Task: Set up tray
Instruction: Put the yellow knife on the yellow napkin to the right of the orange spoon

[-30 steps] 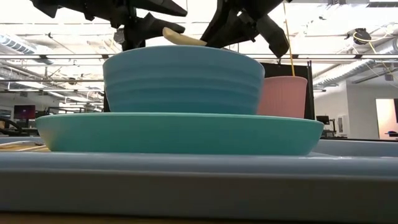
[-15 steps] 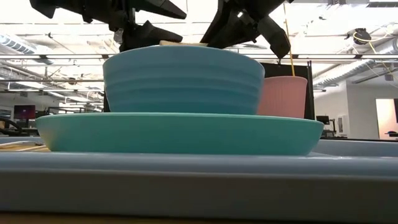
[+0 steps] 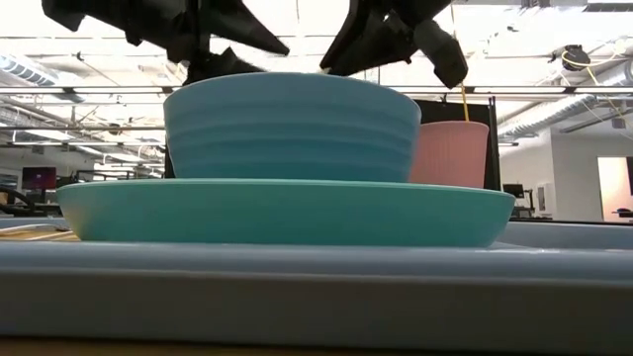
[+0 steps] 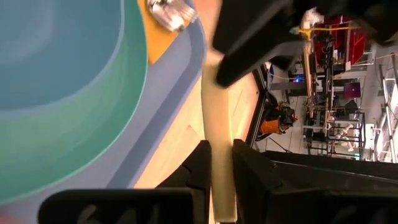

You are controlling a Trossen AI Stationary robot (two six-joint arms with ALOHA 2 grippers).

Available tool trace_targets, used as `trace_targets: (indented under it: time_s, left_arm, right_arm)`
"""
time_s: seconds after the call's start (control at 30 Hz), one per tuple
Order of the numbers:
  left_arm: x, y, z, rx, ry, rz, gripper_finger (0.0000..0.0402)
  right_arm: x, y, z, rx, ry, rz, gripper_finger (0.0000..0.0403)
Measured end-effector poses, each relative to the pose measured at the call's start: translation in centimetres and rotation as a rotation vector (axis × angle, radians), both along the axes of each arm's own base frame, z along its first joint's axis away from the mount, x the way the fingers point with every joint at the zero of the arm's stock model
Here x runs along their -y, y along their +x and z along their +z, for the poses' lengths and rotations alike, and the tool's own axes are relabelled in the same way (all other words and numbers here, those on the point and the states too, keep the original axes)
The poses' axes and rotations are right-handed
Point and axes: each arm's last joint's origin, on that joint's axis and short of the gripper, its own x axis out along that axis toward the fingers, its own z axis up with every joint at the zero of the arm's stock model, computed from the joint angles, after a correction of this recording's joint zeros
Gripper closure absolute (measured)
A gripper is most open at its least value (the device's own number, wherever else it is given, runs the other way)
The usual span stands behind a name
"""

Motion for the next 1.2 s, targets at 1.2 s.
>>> trace_targets:
  time_s: [1.2]
  left_arm:
    - [-3.9, -3.1, -0.8, -0.398, 0.296, -0.066, 0.0218]
  right_arm:
    - [8.6, 0.3, 4.5, 0.305, 0.779, -0.243, 0.0403]
